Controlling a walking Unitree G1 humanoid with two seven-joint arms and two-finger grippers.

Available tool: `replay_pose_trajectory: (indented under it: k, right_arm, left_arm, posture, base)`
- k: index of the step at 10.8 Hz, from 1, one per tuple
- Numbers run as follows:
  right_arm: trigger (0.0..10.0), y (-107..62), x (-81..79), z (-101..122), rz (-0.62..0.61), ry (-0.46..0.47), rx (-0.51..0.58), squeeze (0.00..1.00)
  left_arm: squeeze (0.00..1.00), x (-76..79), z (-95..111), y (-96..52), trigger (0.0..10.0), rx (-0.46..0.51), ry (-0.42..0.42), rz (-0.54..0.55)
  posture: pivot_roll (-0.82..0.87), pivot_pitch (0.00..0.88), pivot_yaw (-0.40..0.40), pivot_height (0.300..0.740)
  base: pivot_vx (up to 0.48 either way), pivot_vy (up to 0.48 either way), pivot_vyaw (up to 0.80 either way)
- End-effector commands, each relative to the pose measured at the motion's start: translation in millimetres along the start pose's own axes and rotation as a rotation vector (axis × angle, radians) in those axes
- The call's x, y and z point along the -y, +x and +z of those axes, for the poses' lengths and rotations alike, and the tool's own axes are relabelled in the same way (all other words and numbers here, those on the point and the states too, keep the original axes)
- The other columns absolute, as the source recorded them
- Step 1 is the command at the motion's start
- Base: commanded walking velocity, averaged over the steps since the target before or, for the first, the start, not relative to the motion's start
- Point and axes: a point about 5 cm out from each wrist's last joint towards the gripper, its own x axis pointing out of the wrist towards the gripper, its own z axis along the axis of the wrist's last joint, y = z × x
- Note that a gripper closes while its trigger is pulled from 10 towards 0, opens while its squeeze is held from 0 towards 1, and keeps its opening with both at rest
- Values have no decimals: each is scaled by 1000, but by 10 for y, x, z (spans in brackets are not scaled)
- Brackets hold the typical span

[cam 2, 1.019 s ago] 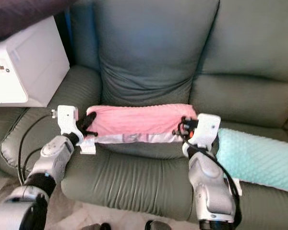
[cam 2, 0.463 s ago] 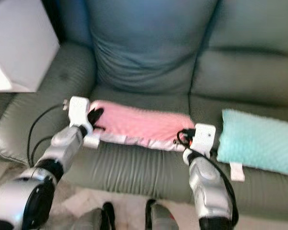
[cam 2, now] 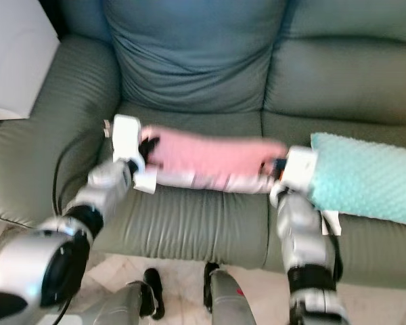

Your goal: Move the pillow to the sofa

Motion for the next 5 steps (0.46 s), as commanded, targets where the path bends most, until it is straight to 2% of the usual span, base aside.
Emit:
replay_pose_trajectory:
  k: [1, 2, 4, 5]
  right_arm:
    - [0, -10, 55, 9, -22, 2, 32, 0]
    - [0, 27, 32, 29, -16, -6, 55, 0]
    - [0, 8, -21, -164, 1, 24, 9, 0]
    - [0, -69, -89, -342, 19, 65, -49, 0]
  left_arm:
    - [0, -30, 79, 8, 0, 44, -16, 3]
    - [0, -66, 132, 13, 0, 65, -19, 24]
    - [0, -222, 9, -61, 0, 17, 32, 101]
    - [0, -288, -136, -125, 0, -44, 88, 132]
  posture:
    - [-292, 416, 27, 740]
    - [-290, 427, 19, 740]
    - [-291, 442, 15, 740]
    - [-303, 453, 8, 740]
  base:
    - [0, 0, 0]
    - [0, 0, 0]
    - [0, 0, 0]
    - [0, 0, 0]
